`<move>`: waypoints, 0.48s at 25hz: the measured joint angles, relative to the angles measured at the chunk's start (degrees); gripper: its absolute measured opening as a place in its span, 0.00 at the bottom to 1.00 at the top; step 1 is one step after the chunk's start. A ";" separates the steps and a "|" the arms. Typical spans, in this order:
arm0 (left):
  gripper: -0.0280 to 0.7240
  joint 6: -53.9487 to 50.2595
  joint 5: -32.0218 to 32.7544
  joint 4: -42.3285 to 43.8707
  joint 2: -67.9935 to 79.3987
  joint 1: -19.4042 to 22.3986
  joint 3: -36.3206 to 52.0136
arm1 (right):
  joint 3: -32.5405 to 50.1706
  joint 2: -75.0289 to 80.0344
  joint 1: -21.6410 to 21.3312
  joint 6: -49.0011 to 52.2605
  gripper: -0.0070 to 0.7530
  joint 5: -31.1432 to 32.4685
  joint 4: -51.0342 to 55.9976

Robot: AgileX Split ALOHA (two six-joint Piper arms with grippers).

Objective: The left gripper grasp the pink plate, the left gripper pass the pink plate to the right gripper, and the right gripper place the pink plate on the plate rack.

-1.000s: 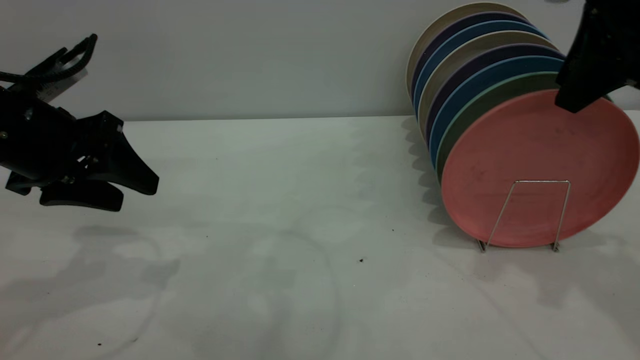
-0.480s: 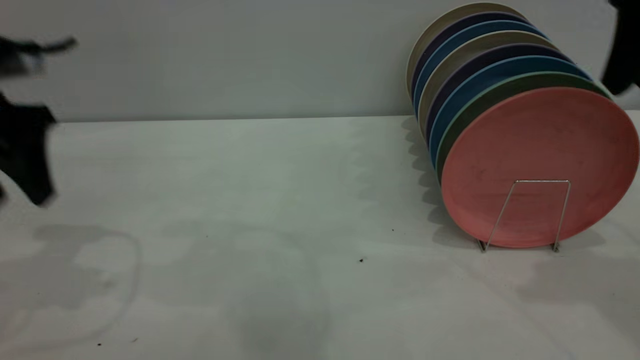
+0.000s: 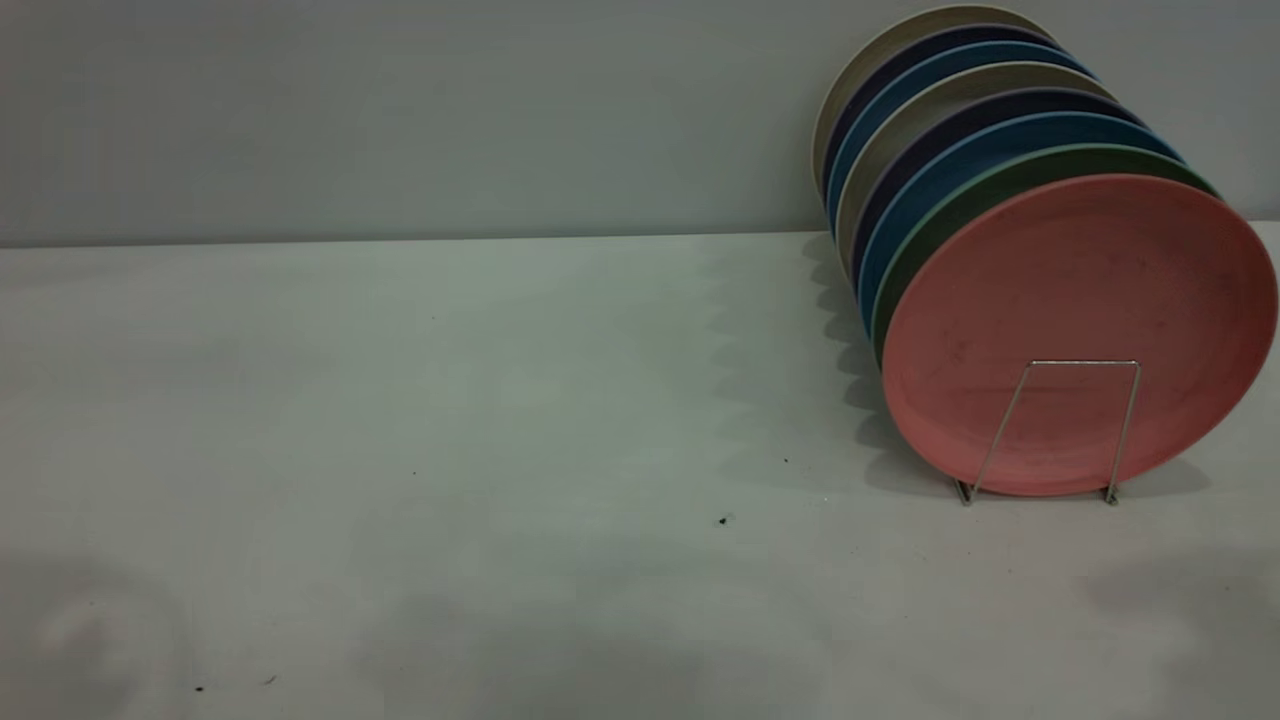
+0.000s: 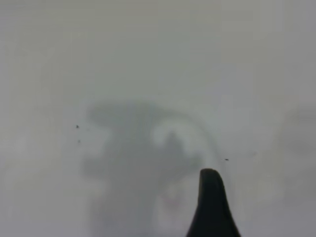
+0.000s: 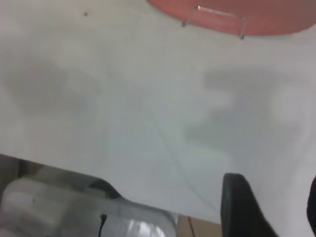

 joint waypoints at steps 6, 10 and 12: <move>0.77 0.84 3.10 -2.55 -16.48 0.00 7.83 | 1.49 -14.80 0.00 -0.83 0.47 0.90 0.00; 0.77 0.84 7.44 -3.21 -26.13 0.00 12.44 | 8.60 -24.35 0.00 -2.03 0.47 0.90 0.19; 0.77 0.14 9.02 -3.22 -32.11 0.00 14.87 | 13.93 -29.52 0.00 -2.81 0.47 0.90 0.28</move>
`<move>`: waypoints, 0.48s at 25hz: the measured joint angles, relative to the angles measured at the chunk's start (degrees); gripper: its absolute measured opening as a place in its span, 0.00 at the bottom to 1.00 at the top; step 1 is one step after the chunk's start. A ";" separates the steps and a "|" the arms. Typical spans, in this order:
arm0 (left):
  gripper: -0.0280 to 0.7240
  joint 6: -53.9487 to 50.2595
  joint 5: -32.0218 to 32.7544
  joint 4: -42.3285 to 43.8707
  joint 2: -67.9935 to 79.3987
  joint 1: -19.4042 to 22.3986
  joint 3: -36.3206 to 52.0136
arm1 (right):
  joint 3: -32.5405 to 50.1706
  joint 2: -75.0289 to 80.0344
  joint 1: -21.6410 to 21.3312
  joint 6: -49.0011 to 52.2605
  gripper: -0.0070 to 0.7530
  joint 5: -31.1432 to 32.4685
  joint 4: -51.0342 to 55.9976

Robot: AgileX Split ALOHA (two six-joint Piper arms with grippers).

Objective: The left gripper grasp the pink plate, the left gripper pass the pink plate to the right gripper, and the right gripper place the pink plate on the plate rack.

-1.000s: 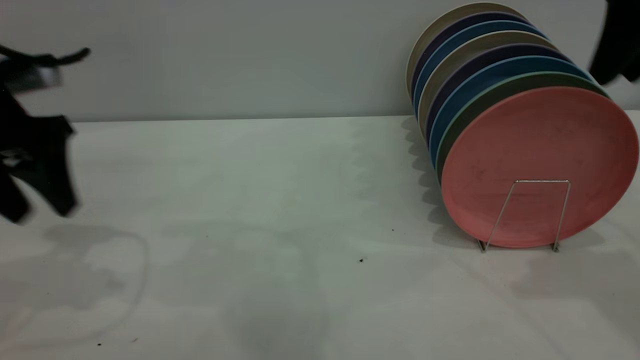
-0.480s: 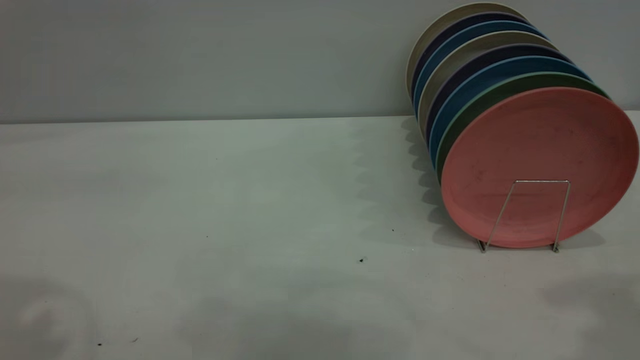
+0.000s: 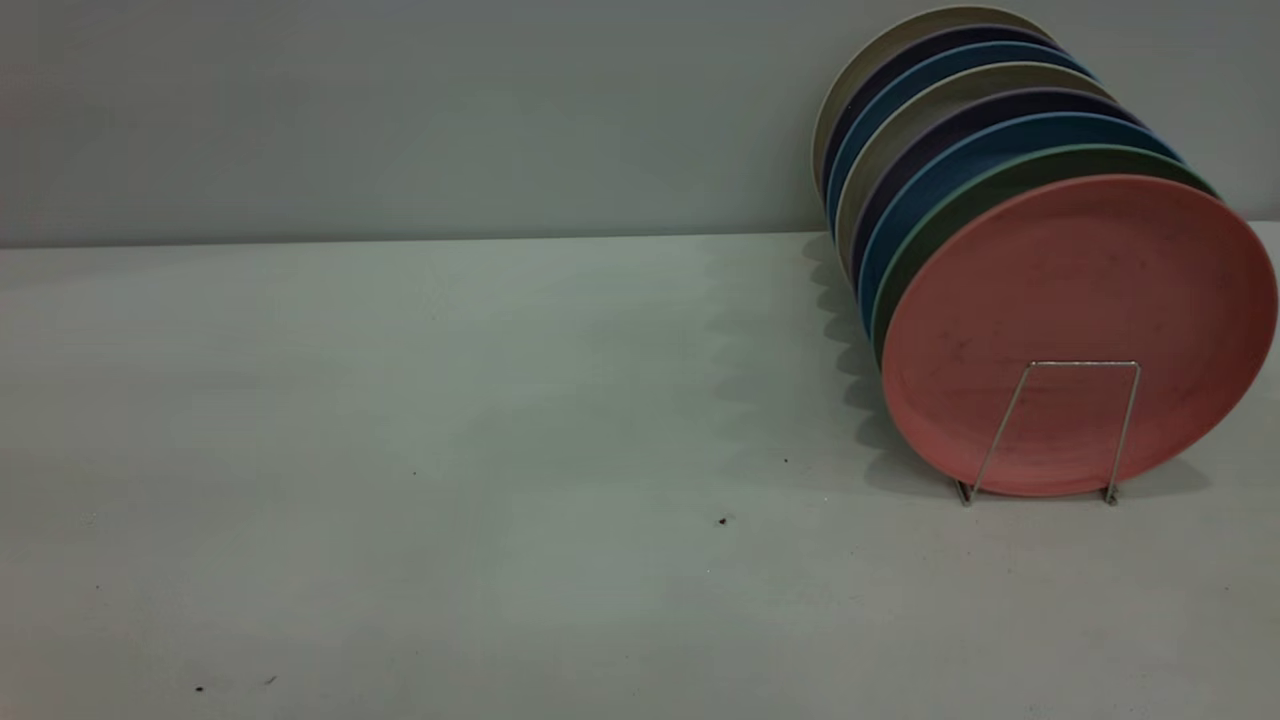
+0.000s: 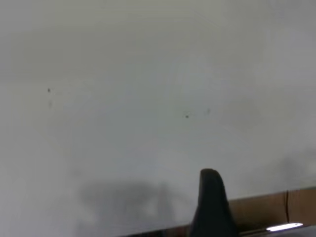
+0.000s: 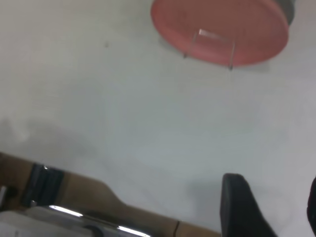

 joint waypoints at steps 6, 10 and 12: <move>0.77 -1.87 5.11 0.12 -14.92 0.00 5.93 | 11.91 -14.87 0.00 -1.62 0.47 0.00 -0.49; 0.77 -3.43 6.88 1.17 -23.04 0.00 9.37 | 20.00 -23.45 0.00 -2.07 0.47 -0.79 -1.38; 0.77 -4.72 7.21 2.11 -26.23 0.00 10.82 | 23.77 -26.56 0.00 -2.87 0.47 -2.51 -1.48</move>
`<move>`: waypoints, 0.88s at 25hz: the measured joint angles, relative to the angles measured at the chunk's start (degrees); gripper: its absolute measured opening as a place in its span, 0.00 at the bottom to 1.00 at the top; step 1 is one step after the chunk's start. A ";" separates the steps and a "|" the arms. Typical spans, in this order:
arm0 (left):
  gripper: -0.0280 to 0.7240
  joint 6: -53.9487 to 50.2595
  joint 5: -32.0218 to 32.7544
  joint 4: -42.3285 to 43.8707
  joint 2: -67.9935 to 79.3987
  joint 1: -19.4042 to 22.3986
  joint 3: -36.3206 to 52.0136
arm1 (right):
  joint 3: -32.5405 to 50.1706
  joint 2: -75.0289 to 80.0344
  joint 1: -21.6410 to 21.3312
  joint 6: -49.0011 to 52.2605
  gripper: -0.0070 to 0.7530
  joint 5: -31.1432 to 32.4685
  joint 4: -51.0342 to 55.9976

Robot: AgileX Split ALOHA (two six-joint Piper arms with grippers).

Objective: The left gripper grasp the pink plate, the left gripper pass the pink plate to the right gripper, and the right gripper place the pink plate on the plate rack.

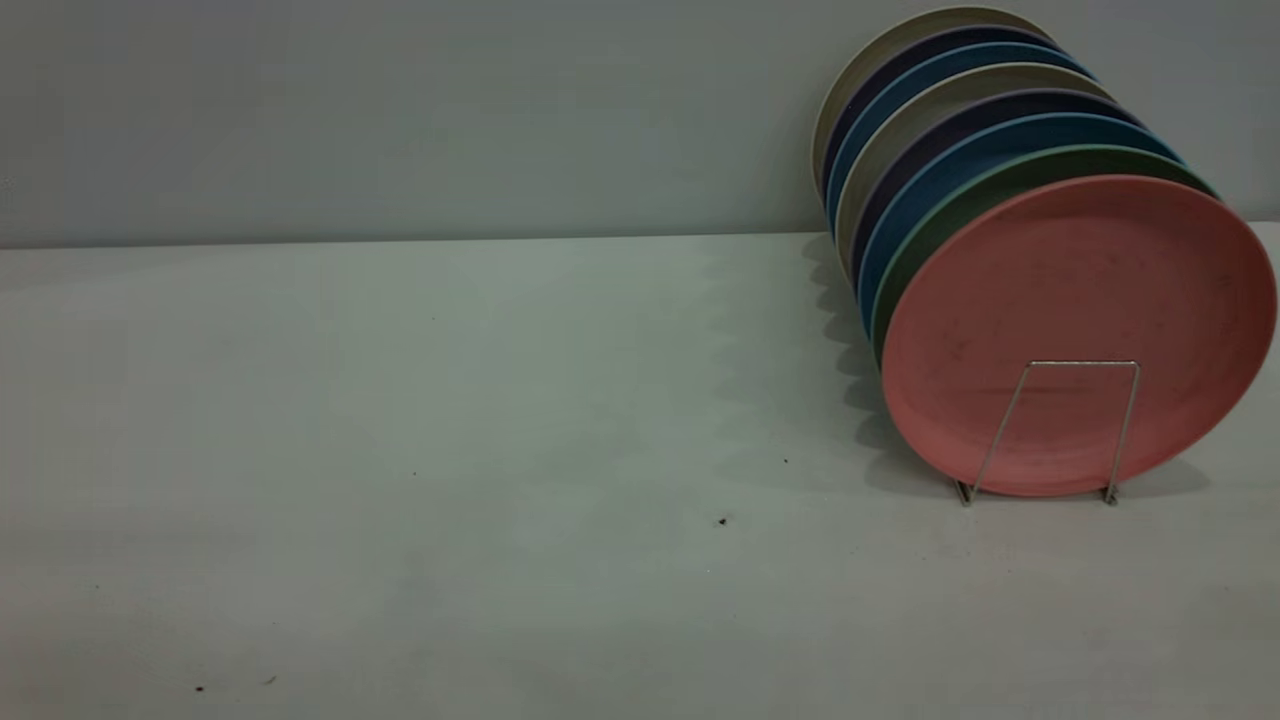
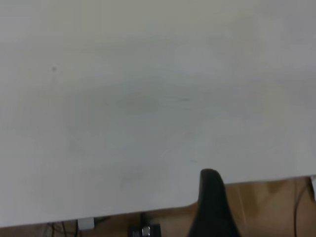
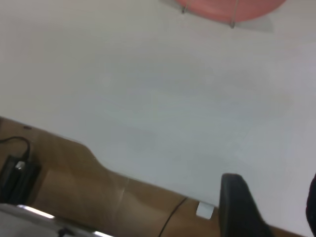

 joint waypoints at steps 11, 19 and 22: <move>0.77 -2.90 -0.86 4.49 -5.50 0.00 4.76 | 4.49 -7.12 0.00 0.55 0.48 -3.02 -1.76; 0.77 -2.90 -1.12 4.93 -5.50 0.00 4.78 | 4.54 -7.12 0.00 2.69 0.48 -3.13 -3.28; 0.77 -2.90 -1.13 5.33 -5.50 -0.19 4.78 | 4.59 -7.12 0.00 3.71 0.48 -3.25 -3.90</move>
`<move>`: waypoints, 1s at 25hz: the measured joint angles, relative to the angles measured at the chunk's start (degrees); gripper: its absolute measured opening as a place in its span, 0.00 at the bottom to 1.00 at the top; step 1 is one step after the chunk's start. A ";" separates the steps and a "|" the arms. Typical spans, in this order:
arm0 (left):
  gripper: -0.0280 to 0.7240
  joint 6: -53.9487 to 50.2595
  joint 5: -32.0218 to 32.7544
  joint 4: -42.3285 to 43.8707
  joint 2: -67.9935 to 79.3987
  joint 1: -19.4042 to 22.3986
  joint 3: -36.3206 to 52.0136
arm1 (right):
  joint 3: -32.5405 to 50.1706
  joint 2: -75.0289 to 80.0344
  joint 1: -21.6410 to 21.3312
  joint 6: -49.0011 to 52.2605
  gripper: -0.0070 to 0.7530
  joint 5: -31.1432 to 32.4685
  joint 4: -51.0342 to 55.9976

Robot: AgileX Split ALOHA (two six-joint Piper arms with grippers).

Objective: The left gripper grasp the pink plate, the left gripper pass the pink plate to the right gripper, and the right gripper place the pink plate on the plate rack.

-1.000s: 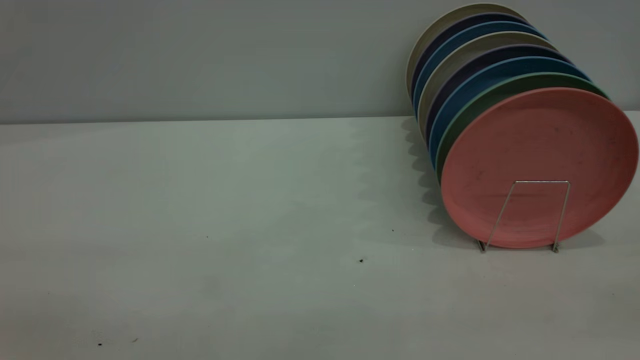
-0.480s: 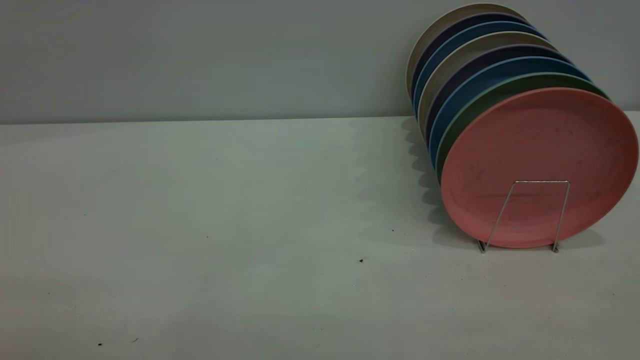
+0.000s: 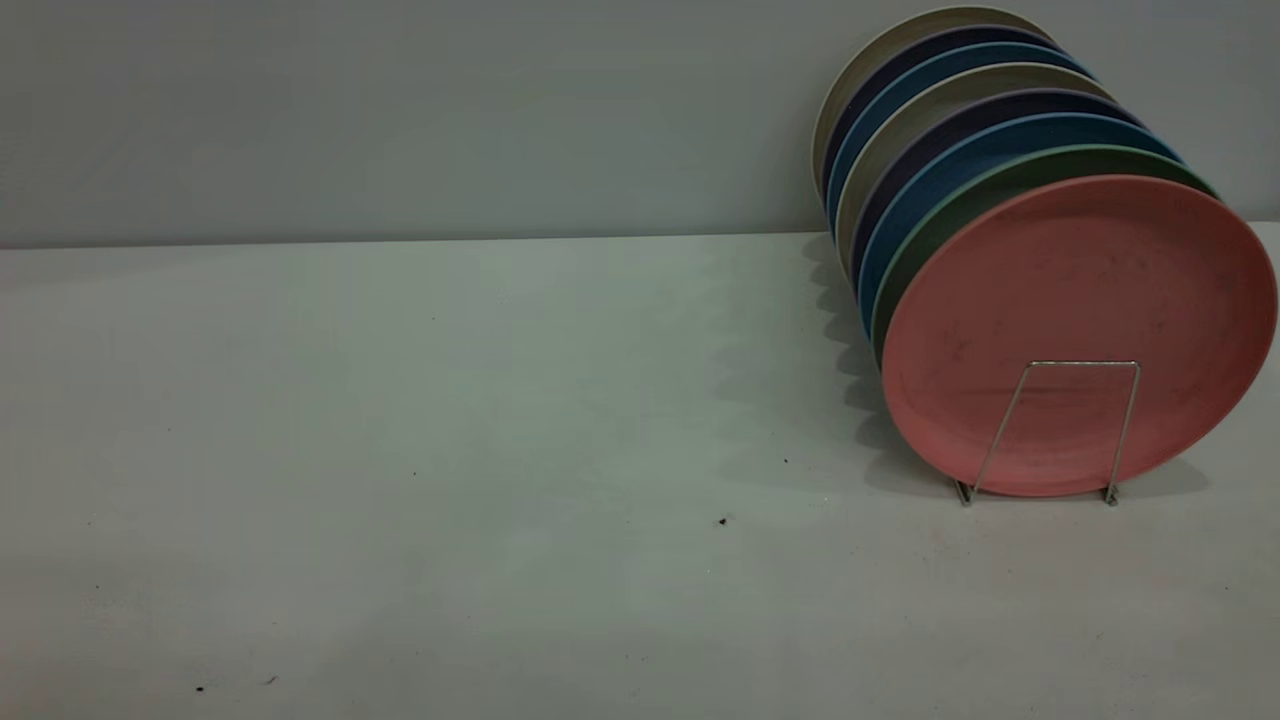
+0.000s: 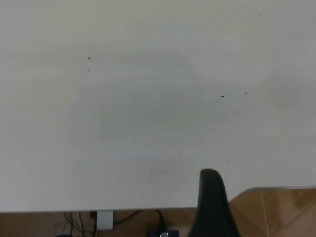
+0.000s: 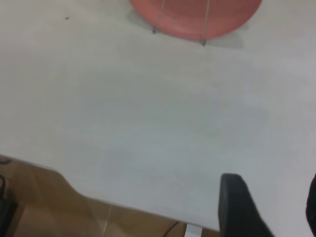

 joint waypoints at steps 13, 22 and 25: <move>0.77 0.00 -0.13 0.97 0.00 -3.20 0.00 | 0.37 0.00 0.00 0.46 0.48 0.00 -0.39; 0.77 0.00 -0.13 0.97 -1.78 -3.20 0.00 | 0.37 -5.83 -2.90 0.46 0.48 -0.01 -0.21; 0.77 0.00 -0.13 0.97 -4.61 -3.20 0.00 | 0.37 -9.15 -4.63 0.46 0.48 0.05 -0.19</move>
